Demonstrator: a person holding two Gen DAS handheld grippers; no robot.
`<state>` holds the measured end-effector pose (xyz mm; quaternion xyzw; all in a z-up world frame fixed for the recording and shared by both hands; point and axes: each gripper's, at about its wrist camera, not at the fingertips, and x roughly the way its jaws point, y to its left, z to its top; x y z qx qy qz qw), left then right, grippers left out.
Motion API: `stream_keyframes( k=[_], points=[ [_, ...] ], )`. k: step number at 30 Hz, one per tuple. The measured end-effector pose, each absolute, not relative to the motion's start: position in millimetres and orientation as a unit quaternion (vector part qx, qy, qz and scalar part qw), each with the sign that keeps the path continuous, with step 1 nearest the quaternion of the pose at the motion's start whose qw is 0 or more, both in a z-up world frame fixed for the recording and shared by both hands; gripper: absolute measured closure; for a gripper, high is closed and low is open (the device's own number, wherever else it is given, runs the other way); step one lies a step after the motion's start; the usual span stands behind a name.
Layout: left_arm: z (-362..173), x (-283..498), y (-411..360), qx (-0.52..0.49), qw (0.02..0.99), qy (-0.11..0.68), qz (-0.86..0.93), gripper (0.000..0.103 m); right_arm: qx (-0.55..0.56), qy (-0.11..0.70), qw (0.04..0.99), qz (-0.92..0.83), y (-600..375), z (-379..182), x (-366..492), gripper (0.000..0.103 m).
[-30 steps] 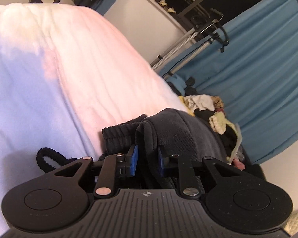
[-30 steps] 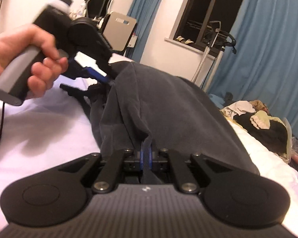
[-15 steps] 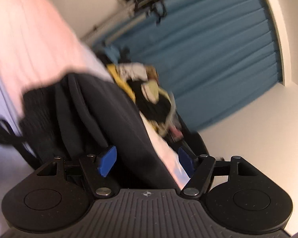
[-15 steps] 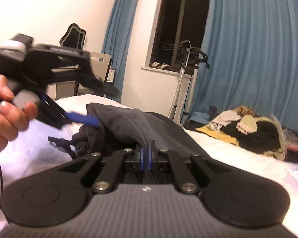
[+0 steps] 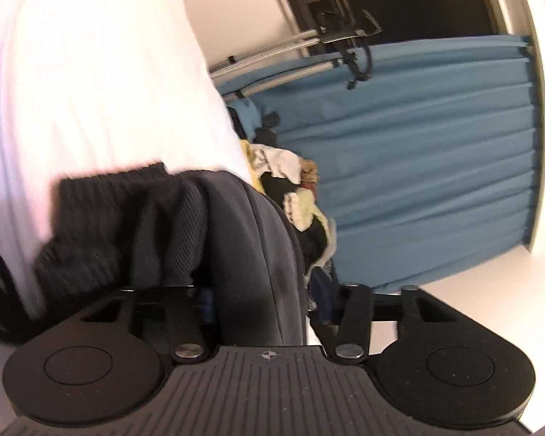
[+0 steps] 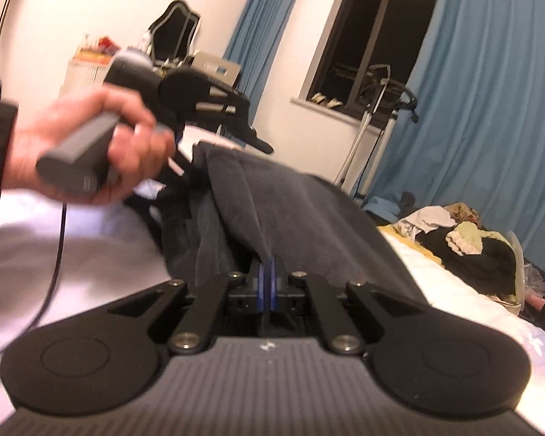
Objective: Fold clothes
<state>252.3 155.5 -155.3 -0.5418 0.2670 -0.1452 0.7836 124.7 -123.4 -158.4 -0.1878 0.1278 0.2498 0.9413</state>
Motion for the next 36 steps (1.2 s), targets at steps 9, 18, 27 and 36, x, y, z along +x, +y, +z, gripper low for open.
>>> stream_keyframes(
  k=[9, 18, 27, 36],
  points=[
    [-115.4, 224.6, 171.3, -0.502, 0.836, 0.186, -0.122, 0.098, -0.191, 0.135, 0.942, 0.240, -118.3, -165.6, 131.1, 0.098],
    [-131.4, 228.7, 189.6, -0.538, 0.805, 0.221, -0.118, 0.094, -0.176, 0.153, 0.941, 0.246, -116.4, -171.2, 137.3, 0.098],
    [-142.4, 257.5, 165.3, -0.485, 0.830, 0.250, -0.114, 0.094, -0.210, 0.138, 0.936, 0.245, -107.2, -176.2, 130.4, 0.097],
    [-143.3, 230.8, 176.5, -0.499, 0.838, 0.204, -0.089, 0.098, -0.219, 0.122, 0.934, 0.253, -105.4, -174.7, 127.4, 0.097]
  ],
)
